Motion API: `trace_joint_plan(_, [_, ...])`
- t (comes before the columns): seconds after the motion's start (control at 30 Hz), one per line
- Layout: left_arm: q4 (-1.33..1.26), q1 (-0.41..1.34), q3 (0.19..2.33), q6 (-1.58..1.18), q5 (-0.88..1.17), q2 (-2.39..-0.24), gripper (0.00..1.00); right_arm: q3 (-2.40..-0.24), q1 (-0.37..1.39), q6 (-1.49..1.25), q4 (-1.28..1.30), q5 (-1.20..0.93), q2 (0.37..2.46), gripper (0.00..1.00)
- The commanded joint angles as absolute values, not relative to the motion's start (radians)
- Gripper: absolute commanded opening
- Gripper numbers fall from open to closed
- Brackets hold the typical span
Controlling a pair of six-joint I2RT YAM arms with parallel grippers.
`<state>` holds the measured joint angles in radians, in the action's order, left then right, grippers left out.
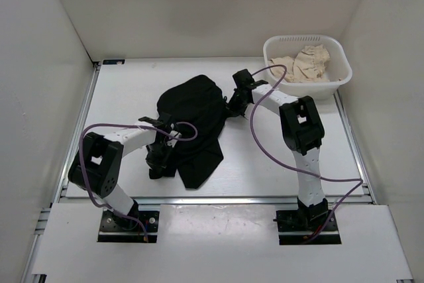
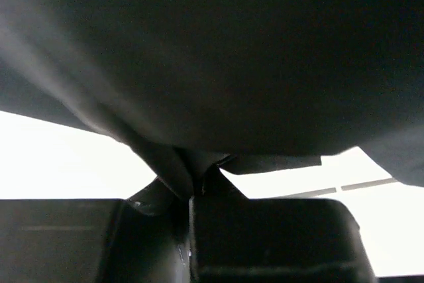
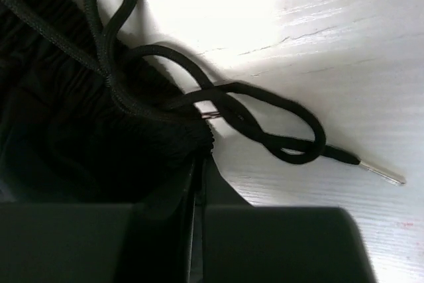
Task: Fold and stack the trousers
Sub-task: Flatten the trousers out
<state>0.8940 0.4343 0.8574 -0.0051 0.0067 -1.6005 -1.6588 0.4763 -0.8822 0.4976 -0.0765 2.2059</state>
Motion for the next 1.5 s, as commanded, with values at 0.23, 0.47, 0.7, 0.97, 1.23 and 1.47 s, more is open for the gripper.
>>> trace_joint_plan(0.23, [0.834,-0.047,0.957,0.0,-0.356,-1.364,0.14,-1.301,0.362,-0.772,0.566,0.085,1.718,0.0])
trace_joint_plan(0.47, [0.854,-0.27,1.276,0.0,-0.348,-1.411,0.14,-1.166,0.298,-0.698,0.771,0.29,1.327,0.0])
trace_joint_plan(0.7, [0.888,-0.242,1.667,0.0,-0.399,-1.705,0.14,-1.146,0.195,-0.677,0.864,0.314,1.149,0.0])
trace_joint_plan(0.97, [1.057,0.018,1.829,0.0,-0.394,-1.875,0.89,-1.197,0.153,-0.624,0.946,0.341,1.126,0.0])
trace_joint_plan(1.23, [1.124,0.282,1.461,0.0,-0.172,-1.496,1.0,-1.164,0.144,-0.635,0.928,0.311,1.126,0.0])
trace_joint_plan(1.47, [1.138,0.664,1.045,0.0,0.063,-1.403,1.0,-1.088,0.124,-0.635,0.908,0.321,1.135,0.0])
